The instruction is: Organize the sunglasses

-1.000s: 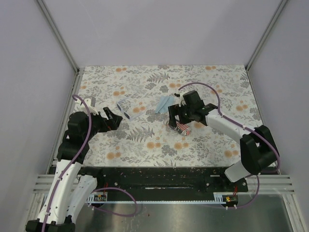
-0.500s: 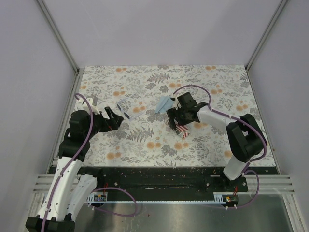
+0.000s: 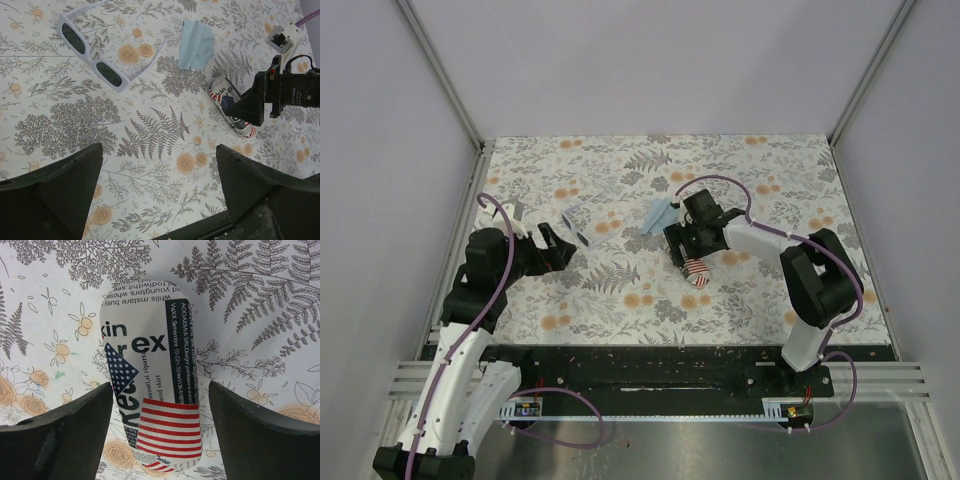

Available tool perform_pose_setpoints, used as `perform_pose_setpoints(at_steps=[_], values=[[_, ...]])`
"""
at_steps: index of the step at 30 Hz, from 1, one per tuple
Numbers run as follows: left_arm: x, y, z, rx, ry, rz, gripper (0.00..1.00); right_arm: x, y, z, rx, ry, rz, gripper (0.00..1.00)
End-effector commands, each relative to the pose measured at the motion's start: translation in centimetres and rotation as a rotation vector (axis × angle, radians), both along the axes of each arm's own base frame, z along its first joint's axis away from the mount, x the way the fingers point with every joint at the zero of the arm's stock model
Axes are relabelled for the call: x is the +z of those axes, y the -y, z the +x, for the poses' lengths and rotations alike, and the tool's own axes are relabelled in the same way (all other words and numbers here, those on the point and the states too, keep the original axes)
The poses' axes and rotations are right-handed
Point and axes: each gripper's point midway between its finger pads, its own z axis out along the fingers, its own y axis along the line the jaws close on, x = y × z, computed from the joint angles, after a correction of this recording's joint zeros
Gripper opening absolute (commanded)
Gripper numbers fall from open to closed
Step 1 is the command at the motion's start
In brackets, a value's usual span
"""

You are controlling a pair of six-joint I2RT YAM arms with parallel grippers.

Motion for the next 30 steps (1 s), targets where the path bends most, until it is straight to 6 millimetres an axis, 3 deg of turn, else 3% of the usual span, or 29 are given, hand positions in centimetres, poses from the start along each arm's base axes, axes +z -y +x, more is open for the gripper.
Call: perform_pose_setpoints(at_steps=[1, 6, 10, 14, 18, 21, 24, 27, 30], values=[[1.4, 0.0, 0.4, -0.003, 0.049, 0.005, 0.99, 0.7, -0.8, 1.0, 0.003, 0.025, -0.005, 0.84], [1.3, -0.1, 0.4, -0.001, 0.046, 0.006, 0.99, 0.5, -1.0, 1.1, 0.002, 0.019, -0.007, 0.81], [1.3, 0.0, 0.4, -0.003, 0.047, 0.005, 0.99, 0.8, -1.0, 1.4, -0.010, 0.020, -0.002, 0.72], [1.3, 0.0, 0.5, -0.003, 0.044, 0.004, 0.99, 2.2, -2.0, 1.5, -0.042, 0.019, 0.059, 0.69], [1.0, 0.1, 0.6, -0.007, 0.031, 0.002, 0.99, 3.6, -5.3, 1.6, -0.129, -0.045, 0.207, 0.62], [0.9, 0.1, 0.7, -0.004, 0.023, 0.004, 0.99, 4.1, -8.6, 1.5, -0.138, -0.050, 0.276, 0.61], [0.5, 0.2, 0.6, -0.011, 0.013, 0.001, 0.99, 5.0, -10.4, 1.4, -0.151, -0.066, 0.348, 0.61], [0.3, 0.3, 0.6, -0.014, 0.003, -0.004, 0.99, 5.5, -10.5, 1.7, -0.194, -0.049, 0.362, 0.62], [-0.1, 0.6, 0.7, -0.021, -0.017, -0.013, 0.99, 5.0, -9.2, 2.5, -0.267, -0.018, 0.303, 0.65]])
